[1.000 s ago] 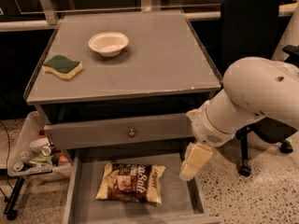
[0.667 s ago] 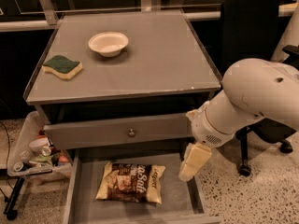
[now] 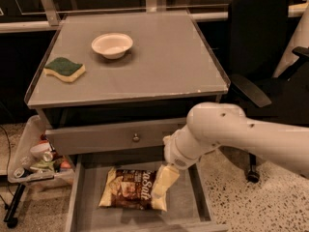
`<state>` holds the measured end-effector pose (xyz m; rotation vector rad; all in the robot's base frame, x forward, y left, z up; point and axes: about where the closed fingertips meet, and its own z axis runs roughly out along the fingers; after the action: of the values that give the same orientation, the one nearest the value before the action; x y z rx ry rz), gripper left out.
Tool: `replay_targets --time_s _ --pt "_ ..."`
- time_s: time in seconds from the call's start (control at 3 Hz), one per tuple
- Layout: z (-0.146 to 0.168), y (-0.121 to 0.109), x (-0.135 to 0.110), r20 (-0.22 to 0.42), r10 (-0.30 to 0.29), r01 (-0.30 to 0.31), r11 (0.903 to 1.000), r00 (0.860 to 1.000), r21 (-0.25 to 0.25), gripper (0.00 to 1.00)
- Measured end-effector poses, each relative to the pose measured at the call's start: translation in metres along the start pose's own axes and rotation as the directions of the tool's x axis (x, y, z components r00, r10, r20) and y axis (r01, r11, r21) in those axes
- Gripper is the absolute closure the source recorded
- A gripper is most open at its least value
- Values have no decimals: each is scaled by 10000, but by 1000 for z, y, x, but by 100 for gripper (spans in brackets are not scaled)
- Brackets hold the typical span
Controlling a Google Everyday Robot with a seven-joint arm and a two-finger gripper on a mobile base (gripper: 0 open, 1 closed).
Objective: Pick brown chip bag from middle drawer and place on counter
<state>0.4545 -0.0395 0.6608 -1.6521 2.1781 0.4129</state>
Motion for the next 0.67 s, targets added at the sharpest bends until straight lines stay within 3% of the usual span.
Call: replay_targets --time_s 0.33,0.67 --pt "62 1 4 269 291 -283 9992 9992 -291 0" --pt "70 -1 4 407 376 -366 9990 9985 -264 0"
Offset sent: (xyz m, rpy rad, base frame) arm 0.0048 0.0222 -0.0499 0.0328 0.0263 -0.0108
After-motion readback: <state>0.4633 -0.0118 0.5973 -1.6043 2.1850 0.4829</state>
